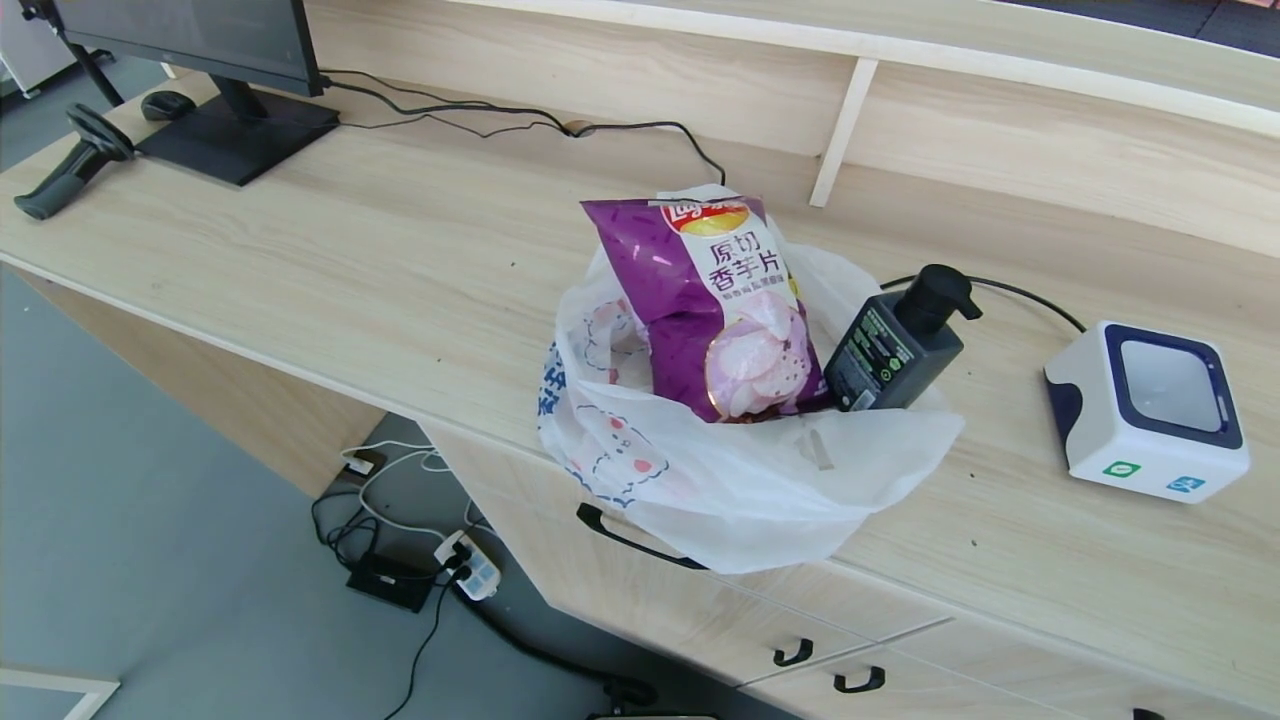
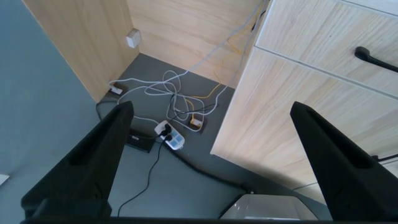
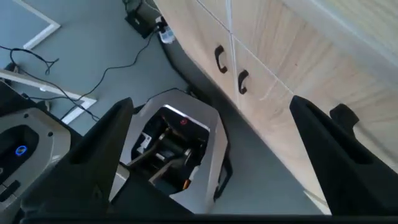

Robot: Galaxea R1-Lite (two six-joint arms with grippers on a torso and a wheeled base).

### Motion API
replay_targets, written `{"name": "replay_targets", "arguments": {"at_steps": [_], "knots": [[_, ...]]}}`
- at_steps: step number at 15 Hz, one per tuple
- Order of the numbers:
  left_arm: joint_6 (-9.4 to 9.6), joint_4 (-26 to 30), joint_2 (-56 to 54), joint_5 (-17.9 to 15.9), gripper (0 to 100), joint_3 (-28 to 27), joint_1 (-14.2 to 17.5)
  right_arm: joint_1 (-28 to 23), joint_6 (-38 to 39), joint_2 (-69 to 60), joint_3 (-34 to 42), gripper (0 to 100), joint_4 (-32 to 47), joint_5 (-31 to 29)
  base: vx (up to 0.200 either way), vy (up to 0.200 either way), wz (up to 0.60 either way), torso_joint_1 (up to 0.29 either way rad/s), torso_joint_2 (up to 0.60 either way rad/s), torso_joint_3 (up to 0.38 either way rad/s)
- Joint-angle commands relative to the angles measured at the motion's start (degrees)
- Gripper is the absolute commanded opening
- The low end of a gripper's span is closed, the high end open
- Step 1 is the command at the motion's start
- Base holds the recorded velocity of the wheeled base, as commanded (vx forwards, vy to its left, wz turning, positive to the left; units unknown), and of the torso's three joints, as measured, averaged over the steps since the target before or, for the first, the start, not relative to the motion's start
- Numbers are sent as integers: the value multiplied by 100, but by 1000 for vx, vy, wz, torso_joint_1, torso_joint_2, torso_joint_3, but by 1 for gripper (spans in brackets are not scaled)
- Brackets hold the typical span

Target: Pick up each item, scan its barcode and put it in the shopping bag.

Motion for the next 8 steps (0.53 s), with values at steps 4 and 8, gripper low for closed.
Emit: {"name": "replay_targets", "arguments": {"at_steps": [4,8], "knots": [[17,-1,-2,-7,100,0,-1,-2082,-183,990,9,100,14,-10,0,0,0,0,0,0],[25,-10,-2,-7,100,0,-1,-2627,-315,-680,9,100,5,-10,0,0,0,0,0,0]]}}
